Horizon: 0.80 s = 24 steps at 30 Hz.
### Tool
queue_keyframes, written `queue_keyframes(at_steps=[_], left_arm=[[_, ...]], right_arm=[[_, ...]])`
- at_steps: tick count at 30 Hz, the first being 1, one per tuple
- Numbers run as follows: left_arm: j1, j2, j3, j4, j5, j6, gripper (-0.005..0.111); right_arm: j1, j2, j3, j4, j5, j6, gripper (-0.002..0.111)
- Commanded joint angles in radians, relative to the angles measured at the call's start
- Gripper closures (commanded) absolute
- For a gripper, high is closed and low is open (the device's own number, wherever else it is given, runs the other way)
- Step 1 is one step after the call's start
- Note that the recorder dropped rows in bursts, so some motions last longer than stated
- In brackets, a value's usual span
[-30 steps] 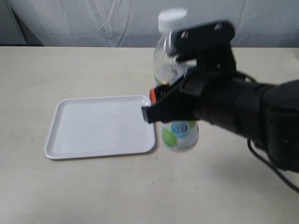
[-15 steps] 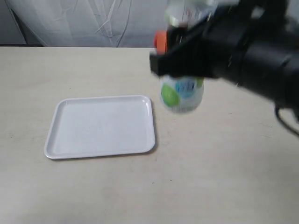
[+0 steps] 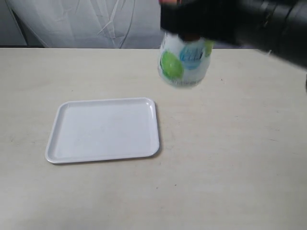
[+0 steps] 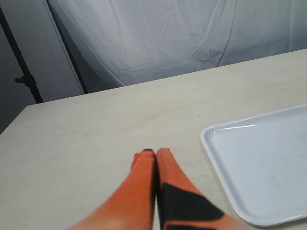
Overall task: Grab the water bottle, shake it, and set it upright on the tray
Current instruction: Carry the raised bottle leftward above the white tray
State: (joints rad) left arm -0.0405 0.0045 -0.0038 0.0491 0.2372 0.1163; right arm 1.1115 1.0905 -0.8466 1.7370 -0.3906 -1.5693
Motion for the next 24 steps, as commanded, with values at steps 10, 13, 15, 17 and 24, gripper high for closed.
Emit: queue_keyframes(at_steps=[10,13,15,17,24], left_arm=[[0.0,-0.005,0.004,-0.006,0.002,-0.004,0.106],[0.0,-0.005,0.004,-0.006,0.002,-0.004,0.106],[0.0,-0.005,0.004,-0.006,0.002,-0.004,0.106],[0.0,-0.005,0.004,-0.006,0.002,-0.004,0.106],[0.0,-0.005,0.004,-0.006,0.002,-0.004,0.106]], right_arm=[[0.006,-0.02,-0.045,0.007,0.069,0.025,0.109],[0.006,0.025,0.034,0.007,0.061,0.046,0.109],[0.006,0.078,0.117,0.007,0.115,0.13,0.109],[0.006,0.118,0.162,0.007,0.146,0.161,0.109],[0.006,0.078,0.066,-0.005,0.291,0.064,0.109]])
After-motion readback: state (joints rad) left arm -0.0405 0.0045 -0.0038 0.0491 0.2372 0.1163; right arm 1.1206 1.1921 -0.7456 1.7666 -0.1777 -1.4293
